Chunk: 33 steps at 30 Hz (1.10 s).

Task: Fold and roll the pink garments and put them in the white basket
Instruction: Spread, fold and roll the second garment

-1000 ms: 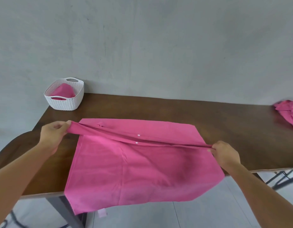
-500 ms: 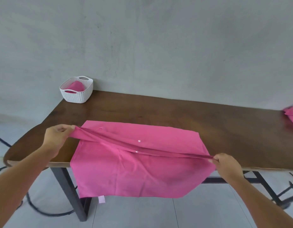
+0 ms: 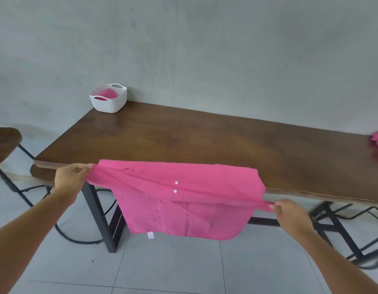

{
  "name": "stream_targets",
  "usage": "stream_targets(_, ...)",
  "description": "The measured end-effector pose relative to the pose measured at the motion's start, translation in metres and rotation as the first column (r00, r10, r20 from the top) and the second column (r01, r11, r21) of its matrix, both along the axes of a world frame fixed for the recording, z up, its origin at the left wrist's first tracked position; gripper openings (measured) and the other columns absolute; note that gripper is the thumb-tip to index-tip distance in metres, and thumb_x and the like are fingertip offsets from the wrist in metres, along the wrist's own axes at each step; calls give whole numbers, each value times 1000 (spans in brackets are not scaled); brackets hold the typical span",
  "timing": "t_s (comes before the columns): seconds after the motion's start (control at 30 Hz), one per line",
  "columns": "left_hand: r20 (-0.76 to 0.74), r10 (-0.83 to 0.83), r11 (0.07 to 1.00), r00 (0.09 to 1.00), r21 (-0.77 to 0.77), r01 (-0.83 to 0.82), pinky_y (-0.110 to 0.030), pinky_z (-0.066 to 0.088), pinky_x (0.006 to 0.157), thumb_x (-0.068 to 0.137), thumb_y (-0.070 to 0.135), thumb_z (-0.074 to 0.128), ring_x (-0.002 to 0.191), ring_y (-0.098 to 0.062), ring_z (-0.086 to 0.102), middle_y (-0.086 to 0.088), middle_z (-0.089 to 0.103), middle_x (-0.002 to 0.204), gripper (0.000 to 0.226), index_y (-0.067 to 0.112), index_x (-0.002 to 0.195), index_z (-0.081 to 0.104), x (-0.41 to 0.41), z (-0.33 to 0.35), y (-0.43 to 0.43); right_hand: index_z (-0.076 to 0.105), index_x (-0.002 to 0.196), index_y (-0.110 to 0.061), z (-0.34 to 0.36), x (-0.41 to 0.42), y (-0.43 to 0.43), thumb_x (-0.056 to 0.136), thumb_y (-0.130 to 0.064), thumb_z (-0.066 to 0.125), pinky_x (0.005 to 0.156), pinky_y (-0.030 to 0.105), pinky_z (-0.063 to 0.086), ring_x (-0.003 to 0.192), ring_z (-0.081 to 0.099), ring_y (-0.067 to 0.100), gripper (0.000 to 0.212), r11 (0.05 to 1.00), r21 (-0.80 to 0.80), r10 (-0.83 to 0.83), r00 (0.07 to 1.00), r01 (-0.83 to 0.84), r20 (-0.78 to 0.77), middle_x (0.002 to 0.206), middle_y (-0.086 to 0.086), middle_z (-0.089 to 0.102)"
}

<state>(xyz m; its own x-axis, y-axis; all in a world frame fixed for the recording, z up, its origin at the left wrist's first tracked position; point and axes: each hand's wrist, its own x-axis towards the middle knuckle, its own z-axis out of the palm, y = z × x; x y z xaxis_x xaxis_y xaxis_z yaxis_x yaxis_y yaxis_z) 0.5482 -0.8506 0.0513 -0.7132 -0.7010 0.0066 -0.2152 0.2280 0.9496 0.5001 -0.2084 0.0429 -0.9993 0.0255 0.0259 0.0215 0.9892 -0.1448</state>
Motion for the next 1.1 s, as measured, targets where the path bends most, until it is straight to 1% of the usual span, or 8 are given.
stream_targets(0.1,-23,63,998,998,-17,-63,-50,55,95,92,19,73,98,-35,66,-13,72,100,10,9,92,75,17,3,8,51,67,-14,13,11,9,102,-24,44,61,39,43,66,52,22,37,994,-108,8,991,-23,-137,70,0,53)
stream_targets(0.2,-20,57,998,998,-33,-58,-49,55,88,91,20,75,89,-34,66,-13,72,92,12,8,89,74,28,5,19,54,66,-13,35,13,17,100,-21,46,64,39,42,69,54,26,36,989,-148,-13,977,-19,-212,70,0,56)
stream_targets(0.3,-60,68,998,996,-10,-69,-39,50,83,93,17,73,85,-27,62,-12,70,92,14,3,93,74,36,5,36,56,63,-13,39,16,24,98,-23,54,61,37,43,66,55,25,37,994,-108,-52,985,34,-166,65,0,58)
stream_targets(0.43,-68,42,999,997,-9,-42,-41,48,86,95,16,69,88,-27,59,-14,68,94,17,0,99,73,41,9,42,58,62,-13,37,29,27,96,-23,62,63,37,46,64,57,26,35,984,-153,-111,984,90,-137,62,2,60)
stream_targets(0.57,-69,-3,1000,998,-3,3,-38,45,83,98,17,66,86,-26,57,-13,66,93,20,-2,100,71,44,11,38,71,75,-17,46,40,25,94,-24,67,74,38,50,78,62,24,20,962,-248,-146,984,115,-107,77,0,69)
stream_targets(0.67,-81,-21,1000,997,19,22,-40,47,88,99,18,65,92,-26,59,-14,67,99,17,1,98,70,47,8,37,72,80,-21,48,45,26,93,-24,69,80,39,52,84,65,22,14,940,-319,-155,983,117,-97,83,-2,71)
stream_targets(0.9,-75,-7,999,997,51,11,-47,49,96,98,11,64,91,-25,57,-22,70,106,19,-5,106,71,43,-1,37,66,80,-20,48,44,25,93,-16,68,73,35,46,83,62,19,13,916,-385,-170,978,111,-123,82,-6,67)
stream_targets(1.1,-68,-9,993,998,114,17,-47,50,98,100,14,63,93,-26,60,-20,70,107,21,-3,109,71,32,-9,32,59,91,-11,50,44,18,93,-12,65,64,33,39,73,57,15,7,889,-446,-189,971,106,-146,72,6,63)
